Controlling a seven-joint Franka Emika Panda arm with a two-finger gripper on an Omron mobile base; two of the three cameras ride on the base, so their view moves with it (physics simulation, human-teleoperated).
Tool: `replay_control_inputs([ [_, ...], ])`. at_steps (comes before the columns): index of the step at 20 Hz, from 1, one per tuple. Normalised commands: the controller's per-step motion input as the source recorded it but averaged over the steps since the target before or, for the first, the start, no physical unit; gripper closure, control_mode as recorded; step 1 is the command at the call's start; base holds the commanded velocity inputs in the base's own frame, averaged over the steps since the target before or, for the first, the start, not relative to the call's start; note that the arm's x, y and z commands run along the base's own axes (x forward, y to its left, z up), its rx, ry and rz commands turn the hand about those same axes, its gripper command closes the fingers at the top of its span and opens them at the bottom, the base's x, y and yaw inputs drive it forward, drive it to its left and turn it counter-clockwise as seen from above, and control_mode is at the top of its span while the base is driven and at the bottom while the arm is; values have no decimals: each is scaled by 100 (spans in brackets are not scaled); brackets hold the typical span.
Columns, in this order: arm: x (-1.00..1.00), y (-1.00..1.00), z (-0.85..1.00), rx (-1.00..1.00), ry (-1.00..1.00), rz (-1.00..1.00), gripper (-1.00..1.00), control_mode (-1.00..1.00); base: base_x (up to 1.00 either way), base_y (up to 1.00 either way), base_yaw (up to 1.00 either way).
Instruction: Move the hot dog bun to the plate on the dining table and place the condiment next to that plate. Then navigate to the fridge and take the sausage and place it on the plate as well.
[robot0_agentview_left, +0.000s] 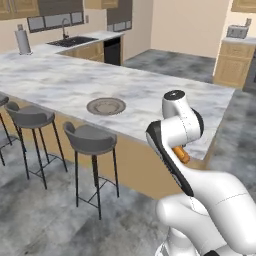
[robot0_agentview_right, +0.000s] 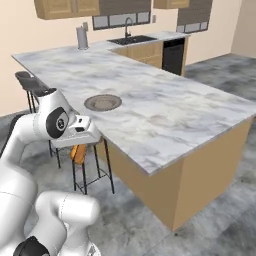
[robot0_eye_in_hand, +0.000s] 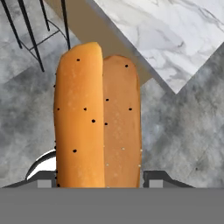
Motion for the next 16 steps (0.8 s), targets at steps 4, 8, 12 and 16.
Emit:
replay_control_inputs([
  [4, 0, 0, 0, 0, 0, 0, 100, 100, 29, 100, -42],
  [8, 0, 0, 0, 0, 0, 0, 100, 100, 27, 100, -42],
  [12, 0, 0, 0, 0, 0, 0, 100, 100, 28, 100, -44],
  [16, 0, 0, 0, 0, 0, 0, 100, 100, 29, 100, -44],
])
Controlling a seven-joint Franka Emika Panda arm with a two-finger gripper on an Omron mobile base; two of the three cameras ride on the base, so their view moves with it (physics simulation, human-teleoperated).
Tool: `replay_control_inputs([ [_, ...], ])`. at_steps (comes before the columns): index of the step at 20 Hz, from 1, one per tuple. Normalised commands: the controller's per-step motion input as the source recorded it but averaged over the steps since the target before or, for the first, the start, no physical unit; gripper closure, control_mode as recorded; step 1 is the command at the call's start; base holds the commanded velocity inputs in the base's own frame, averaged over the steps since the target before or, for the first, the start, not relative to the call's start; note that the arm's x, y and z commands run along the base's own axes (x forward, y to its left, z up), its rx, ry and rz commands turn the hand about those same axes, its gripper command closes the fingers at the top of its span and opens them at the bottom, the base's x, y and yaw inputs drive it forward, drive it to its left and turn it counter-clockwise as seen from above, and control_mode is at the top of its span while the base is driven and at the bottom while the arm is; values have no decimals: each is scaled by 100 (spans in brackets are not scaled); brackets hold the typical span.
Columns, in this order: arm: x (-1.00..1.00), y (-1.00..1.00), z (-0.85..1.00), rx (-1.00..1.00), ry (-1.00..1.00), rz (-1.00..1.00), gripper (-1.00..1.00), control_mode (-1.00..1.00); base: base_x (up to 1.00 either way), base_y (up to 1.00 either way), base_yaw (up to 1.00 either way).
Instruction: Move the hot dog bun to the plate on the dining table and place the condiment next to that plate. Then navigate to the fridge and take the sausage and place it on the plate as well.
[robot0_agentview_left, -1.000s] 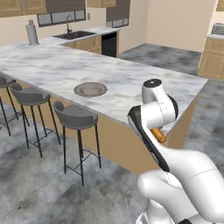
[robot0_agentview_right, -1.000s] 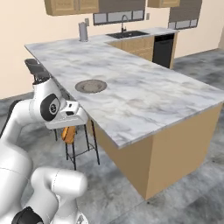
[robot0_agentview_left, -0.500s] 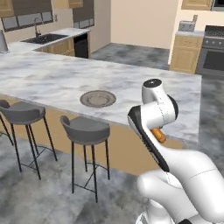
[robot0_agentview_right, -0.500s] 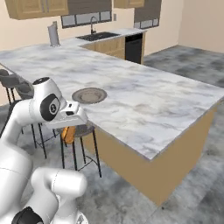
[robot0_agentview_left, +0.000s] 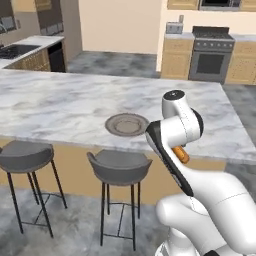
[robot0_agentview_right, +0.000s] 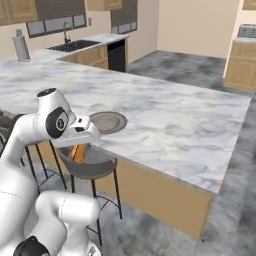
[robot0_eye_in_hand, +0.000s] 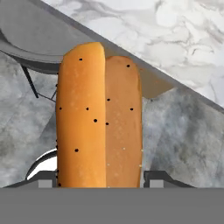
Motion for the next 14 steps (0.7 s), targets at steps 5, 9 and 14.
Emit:
replay_control_inputs([
  [5, 0, 0, 0, 0, 0, 0, 100, 100, 30, 98, -48],
  [9, 0, 0, 0, 0, 0, 0, 100, 100, 52, 79, -47],
  [14, 0, 0, 0, 0, 0, 0, 100, 100, 72, 61, -43],
])
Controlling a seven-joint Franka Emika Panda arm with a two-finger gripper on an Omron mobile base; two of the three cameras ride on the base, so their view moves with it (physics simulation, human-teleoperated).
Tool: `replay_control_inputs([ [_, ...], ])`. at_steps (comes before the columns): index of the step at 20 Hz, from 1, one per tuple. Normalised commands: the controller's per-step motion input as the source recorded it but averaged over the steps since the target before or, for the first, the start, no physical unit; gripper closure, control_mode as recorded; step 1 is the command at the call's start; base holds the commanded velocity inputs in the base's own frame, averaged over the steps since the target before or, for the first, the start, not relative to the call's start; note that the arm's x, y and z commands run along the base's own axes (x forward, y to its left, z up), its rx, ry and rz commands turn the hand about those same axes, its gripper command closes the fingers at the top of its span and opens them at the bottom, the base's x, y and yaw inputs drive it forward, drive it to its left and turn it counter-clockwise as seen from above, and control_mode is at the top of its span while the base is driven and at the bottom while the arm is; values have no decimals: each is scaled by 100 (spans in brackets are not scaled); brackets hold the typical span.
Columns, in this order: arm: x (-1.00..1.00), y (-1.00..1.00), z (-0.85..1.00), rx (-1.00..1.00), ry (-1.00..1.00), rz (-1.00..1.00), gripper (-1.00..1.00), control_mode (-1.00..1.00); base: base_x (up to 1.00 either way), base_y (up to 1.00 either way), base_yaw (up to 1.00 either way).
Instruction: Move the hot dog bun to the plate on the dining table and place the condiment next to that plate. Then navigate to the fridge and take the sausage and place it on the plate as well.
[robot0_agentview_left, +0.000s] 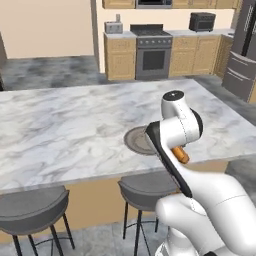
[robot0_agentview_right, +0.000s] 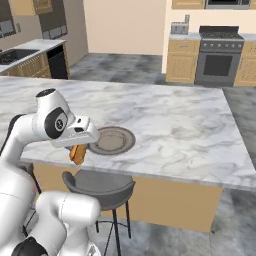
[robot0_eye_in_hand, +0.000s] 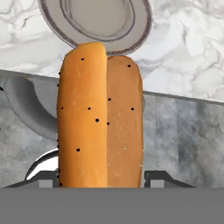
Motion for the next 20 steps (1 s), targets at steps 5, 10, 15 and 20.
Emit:
replay_control_inputs([
  [5, 46, 11, 0, 0, 12, -19, 100, -100, 33, 15, -15],
  [10, 98, 0, -31, 0, 14, -18, 100, -100, 0, 0, 0],
  [15, 100, 4, -62, 1, 7, -6, 100, -100, 0, 0, 0],
  [20, 90, 10, -64, 4, 7, -1, 100, -100, 0, 0, 0],
])
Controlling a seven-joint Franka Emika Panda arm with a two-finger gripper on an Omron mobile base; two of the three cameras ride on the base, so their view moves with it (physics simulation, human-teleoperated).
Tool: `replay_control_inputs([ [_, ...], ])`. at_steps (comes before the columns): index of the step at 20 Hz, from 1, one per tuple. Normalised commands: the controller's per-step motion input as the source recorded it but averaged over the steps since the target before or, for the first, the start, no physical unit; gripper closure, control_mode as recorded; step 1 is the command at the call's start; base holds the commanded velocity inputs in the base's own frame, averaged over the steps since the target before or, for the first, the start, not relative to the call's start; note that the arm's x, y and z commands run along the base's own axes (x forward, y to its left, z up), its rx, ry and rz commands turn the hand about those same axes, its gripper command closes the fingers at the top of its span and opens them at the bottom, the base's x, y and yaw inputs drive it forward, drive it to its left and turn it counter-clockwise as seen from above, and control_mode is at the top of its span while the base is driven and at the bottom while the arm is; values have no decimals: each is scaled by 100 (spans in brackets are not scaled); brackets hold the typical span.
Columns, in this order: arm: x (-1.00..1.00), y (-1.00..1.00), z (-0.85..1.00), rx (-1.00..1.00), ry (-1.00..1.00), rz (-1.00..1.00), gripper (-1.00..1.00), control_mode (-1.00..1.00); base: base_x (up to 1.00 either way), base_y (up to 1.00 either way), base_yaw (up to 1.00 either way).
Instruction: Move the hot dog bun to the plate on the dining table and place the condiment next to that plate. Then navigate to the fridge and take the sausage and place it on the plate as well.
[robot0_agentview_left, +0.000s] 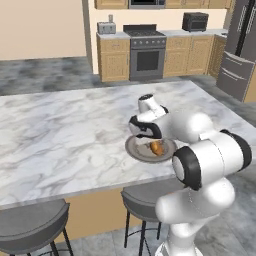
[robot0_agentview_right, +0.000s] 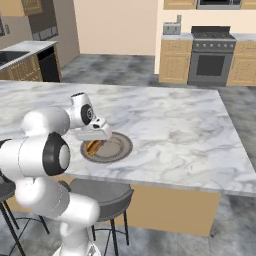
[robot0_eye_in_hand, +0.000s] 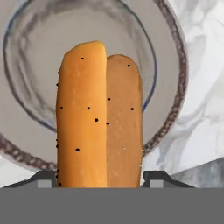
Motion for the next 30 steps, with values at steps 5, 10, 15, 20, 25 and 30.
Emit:
replay_control_inputs([
  [5, 65, 2, -47, 3, 2, 0, 100, -100, 0, 0, 0],
  [10, 17, 1, -43, 3, 0, 0, 100, -100, 0, 0, 0],
  [15, 2, 0, -32, 2, -1, 0, 100, -100, 0, 0, 0],
  [20, 28, 0, -5, 1, -2, 0, -100, -100, 0, 0, 0],
  [25, 13, 0, 5, 0, -1, -2, -100, -100, 0, 0, 0],
  [30, 0, 5, 48, 0, 0, -4, -100, -100, 0, 0, 0],
])
